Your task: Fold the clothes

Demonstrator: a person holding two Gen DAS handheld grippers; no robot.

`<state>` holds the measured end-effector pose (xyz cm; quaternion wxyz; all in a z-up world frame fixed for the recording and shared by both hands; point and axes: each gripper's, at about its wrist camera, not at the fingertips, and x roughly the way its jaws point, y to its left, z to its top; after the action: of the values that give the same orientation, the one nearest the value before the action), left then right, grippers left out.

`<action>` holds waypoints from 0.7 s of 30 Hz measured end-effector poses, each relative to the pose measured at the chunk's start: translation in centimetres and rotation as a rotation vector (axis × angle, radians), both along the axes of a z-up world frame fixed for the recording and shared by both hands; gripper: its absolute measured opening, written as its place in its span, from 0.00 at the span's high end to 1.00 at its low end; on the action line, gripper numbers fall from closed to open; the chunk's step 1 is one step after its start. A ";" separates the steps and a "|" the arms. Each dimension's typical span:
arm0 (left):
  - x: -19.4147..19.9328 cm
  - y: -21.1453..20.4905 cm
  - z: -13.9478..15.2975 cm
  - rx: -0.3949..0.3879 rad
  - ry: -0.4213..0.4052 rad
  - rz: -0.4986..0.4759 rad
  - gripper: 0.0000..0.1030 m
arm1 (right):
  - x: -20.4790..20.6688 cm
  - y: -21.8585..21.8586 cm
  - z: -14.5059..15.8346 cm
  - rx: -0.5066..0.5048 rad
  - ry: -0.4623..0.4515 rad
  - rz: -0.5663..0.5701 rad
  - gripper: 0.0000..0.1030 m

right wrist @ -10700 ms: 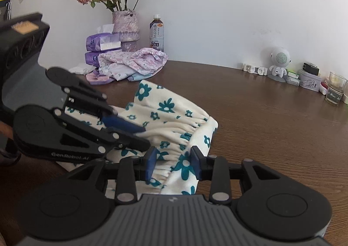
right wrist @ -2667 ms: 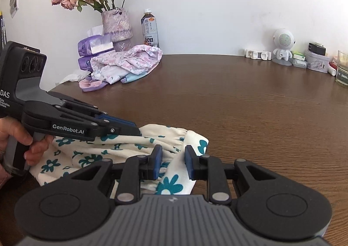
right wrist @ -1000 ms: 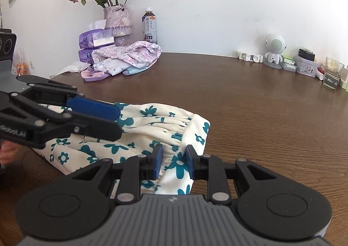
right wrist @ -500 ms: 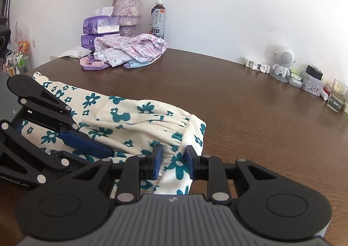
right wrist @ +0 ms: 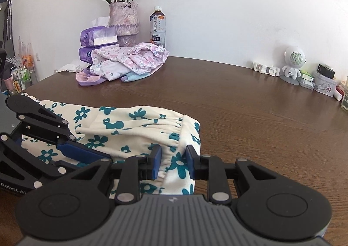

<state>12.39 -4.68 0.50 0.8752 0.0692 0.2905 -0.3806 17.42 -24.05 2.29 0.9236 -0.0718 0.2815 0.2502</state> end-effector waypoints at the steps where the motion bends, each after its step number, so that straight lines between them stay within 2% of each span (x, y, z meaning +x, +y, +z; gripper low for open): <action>1: -0.1 0.1 0.2 -0.006 -0.001 0.000 0.78 | 0.0 0.0 0.0 0.001 -0.001 0.001 0.76; 5: -1.3 0.5 1.7 -0.055 -0.032 -0.020 0.78 | -0.1 0.0 0.0 -0.002 -0.006 0.000 0.76; 8: -1.5 0.4 1.9 -0.039 -0.070 0.015 0.78 | -0.1 -0.1 0.1 0.002 0.001 -0.006 0.76; 11: -0.6 0.8 1.3 -0.007 -0.055 0.072 0.78 | -0.4 -0.4 0.8 0.031 0.007 -0.024 0.74; 12: -0.1 0.9 0.8 0.014 -0.044 0.093 0.80 | -0.7 -0.9 1.1 0.063 0.008 -0.032 0.73; 14: 0.5 1.1 0.3 0.023 -0.015 0.104 0.80 | -1.1 -2.3 1.9 0.139 0.016 -0.050 0.63; 17: 0.9 1.3 -0.1 0.022 0.007 0.105 0.80 | -1.2 -4.6 2.2 0.218 0.056 -0.087 0.63; 21: 0.7 1.2 -0.2 0.038 -0.007 0.102 0.79 | -0.3 -6.8 0.6 0.302 0.181 -0.120 0.63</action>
<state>13.14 -3.45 0.34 0.8930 0.0723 0.2980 -0.3294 17.08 -30.86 2.90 0.9081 0.1073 0.3264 0.2395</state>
